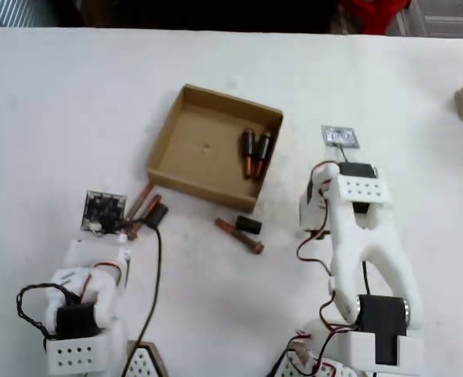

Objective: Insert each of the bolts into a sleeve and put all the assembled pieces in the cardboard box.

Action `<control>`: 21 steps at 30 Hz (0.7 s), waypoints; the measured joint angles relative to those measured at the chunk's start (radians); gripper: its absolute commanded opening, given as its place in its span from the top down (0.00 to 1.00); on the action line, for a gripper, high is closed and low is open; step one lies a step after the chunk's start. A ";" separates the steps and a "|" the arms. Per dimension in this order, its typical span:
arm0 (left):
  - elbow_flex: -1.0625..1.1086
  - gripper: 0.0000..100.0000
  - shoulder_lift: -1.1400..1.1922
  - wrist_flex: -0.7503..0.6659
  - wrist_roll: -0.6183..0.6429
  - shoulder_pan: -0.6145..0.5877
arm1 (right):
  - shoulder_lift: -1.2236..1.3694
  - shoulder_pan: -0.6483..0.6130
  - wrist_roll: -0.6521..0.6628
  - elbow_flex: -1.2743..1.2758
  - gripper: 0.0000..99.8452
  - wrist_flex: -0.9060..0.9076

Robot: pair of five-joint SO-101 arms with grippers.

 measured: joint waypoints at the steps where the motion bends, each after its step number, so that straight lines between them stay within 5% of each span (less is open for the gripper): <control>1: 0.000 0.94 0.000 -0.002 0.000 0.011 | 0.000 0.023 0.003 0.008 0.98 -0.014; 13: -0.020 0.94 0.023 -0.002 0.000 0.089 | -0.005 0.094 0.006 0.044 0.98 -0.086; 21: -0.354 0.94 0.508 0.002 0.000 0.121 | -0.005 0.144 0.006 0.044 0.98 -0.120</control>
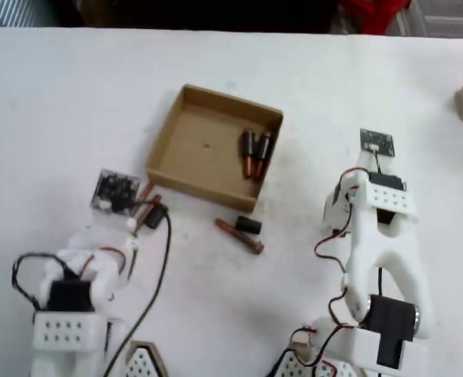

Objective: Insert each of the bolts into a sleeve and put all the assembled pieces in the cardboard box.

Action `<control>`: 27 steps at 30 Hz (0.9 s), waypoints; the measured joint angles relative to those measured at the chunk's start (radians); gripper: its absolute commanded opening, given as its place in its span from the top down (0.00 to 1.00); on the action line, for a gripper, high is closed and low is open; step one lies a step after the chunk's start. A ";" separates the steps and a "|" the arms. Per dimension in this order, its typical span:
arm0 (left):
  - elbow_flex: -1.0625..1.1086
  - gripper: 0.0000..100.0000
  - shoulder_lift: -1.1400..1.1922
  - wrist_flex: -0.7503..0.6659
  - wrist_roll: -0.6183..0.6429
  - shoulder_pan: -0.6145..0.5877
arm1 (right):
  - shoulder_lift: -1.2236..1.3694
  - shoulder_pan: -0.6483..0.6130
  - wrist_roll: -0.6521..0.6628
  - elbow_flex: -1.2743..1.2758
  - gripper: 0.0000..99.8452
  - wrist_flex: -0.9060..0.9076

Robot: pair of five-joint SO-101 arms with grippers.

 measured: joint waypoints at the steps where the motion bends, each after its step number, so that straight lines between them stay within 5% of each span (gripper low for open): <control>1: -0.057 0.94 0.091 0.000 0.000 0.018 | 0.000 0.005 0.000 0.000 0.98 0.000; 9: -0.331 0.94 0.700 0.000 -0.109 0.167 | 0.000 0.015 0.026 0.032 0.98 -0.043; 14: -0.416 0.94 0.809 0.000 -0.284 0.212 | 0.000 0.025 0.043 0.032 0.98 -0.049; 23: -0.675 0.94 0.982 0.097 -0.233 0.419 | 0.000 0.026 0.046 0.032 0.98 -0.049; 27: -0.755 0.94 1.106 0.100 -0.381 0.534 | 0.000 0.026 0.046 0.041 0.98 -0.068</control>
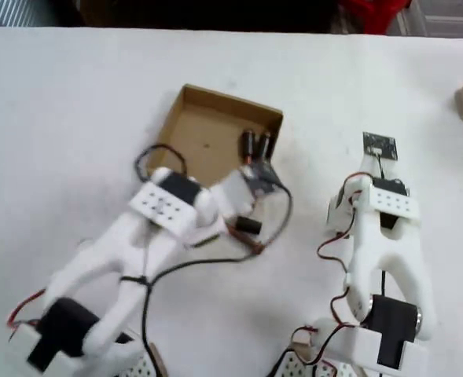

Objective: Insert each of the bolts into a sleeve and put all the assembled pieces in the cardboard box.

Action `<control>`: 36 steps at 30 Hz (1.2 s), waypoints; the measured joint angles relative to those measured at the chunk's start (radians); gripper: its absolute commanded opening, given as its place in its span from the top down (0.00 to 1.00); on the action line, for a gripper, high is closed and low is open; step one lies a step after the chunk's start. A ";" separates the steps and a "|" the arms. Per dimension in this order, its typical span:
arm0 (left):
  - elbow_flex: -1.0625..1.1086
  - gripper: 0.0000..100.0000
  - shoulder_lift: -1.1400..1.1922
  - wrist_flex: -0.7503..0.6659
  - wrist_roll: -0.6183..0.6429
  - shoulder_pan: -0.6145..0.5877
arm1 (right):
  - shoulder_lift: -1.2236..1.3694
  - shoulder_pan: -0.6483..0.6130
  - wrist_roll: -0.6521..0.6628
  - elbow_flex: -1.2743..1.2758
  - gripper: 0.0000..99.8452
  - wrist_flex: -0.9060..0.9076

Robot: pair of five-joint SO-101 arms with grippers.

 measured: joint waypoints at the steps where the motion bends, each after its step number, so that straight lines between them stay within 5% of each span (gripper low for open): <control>1: -0.006 0.94 0.025 0.000 -0.046 0.032 | 0.000 0.009 0.000 0.000 0.98 -0.003; 10: -0.008 0.86 0.121 -0.012 -0.265 0.222 | 0.000 0.035 0.000 0.018 0.98 -0.043; 14: -0.008 0.78 0.158 -0.071 -0.270 0.224 | 0.000 0.041 0.000 0.018 0.98 -0.046; 36: -0.009 0.78 0.190 -0.293 -0.436 0.195 | 0.000 0.041 0.000 0.018 0.98 -0.049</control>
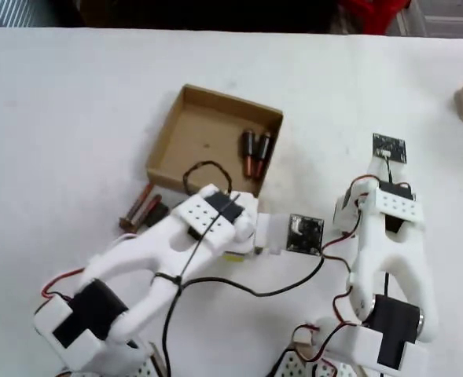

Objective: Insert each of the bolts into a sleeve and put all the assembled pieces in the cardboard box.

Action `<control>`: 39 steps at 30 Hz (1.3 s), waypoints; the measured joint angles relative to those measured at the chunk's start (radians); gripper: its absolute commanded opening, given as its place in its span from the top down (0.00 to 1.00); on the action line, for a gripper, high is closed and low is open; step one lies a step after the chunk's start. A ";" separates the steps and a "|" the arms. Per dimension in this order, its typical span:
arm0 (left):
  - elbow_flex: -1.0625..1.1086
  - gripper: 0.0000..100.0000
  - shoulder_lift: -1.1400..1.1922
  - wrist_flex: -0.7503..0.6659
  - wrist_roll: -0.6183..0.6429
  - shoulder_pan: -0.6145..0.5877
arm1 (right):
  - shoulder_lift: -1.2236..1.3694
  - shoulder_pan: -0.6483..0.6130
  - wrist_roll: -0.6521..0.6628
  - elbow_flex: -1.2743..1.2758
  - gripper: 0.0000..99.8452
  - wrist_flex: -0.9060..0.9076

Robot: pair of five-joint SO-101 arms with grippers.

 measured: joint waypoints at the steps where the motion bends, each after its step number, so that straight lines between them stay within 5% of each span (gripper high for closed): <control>1: 0.000 0.80 0.009 0.000 0.000 0.002 | 0.000 0.000 0.000 0.000 0.98 0.000; 17: -0.183 0.85 0.227 0.074 0.000 0.023 | 0.000 0.012 0.000 0.000 0.98 0.000; 33: -0.183 0.98 0.236 0.041 0.279 0.068 | 0.000 0.012 0.000 0.000 0.98 0.000; 39: -0.183 0.98 0.236 0.060 0.565 0.058 | 0.000 0.012 0.000 0.000 0.98 0.000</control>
